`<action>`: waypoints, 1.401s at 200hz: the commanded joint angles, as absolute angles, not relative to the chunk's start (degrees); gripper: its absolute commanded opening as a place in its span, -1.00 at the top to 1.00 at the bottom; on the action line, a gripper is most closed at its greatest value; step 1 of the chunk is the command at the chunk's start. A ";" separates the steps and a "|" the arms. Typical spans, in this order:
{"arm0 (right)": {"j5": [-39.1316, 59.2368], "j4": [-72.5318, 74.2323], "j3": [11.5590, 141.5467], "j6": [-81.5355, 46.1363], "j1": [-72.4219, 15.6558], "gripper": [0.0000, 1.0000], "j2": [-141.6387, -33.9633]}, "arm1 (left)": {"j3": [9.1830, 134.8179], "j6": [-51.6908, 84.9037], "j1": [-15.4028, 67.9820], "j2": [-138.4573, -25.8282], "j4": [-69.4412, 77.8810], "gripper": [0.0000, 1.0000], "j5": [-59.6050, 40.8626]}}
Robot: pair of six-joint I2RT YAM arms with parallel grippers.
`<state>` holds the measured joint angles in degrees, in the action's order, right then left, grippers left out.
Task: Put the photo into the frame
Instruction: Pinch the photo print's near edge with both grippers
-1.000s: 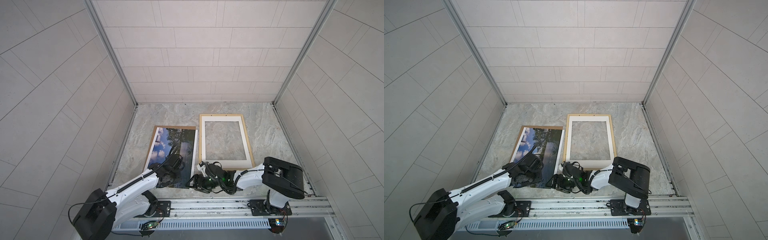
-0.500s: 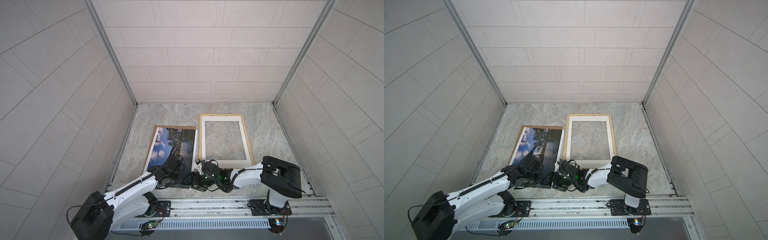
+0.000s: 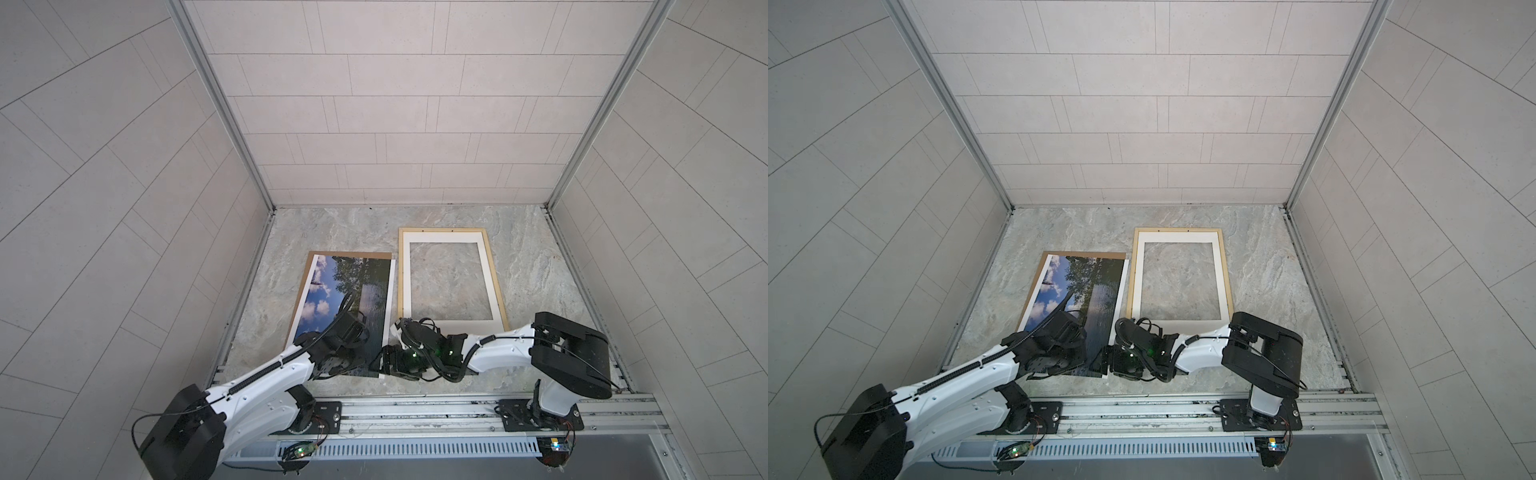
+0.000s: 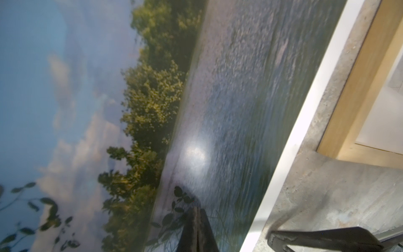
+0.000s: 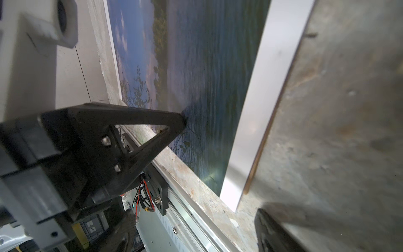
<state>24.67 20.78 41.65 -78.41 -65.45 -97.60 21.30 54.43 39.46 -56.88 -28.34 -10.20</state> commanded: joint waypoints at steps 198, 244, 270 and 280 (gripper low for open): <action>26.81 31.41 44.55 -79.97 -61.52 -0.62 -103.68 | 17.75 55.27 39.90 -55.38 -32.70 1.00 -11.52; 24.91 29.01 46.17 -75.92 -61.66 -0.28 -104.83 | 18.07 56.51 39.86 -54.79 -31.02 0.98 -12.62; 24.58 26.51 47.68 -73.47 -62.07 -0.09 -105.58 | 19.04 55.83 39.85 -55.56 -31.46 0.98 -13.11; 24.27 25.14 48.34 -72.53 -62.23 0.03 -105.88 | 19.40 55.57 39.90 -55.83 -31.69 0.98 -13.21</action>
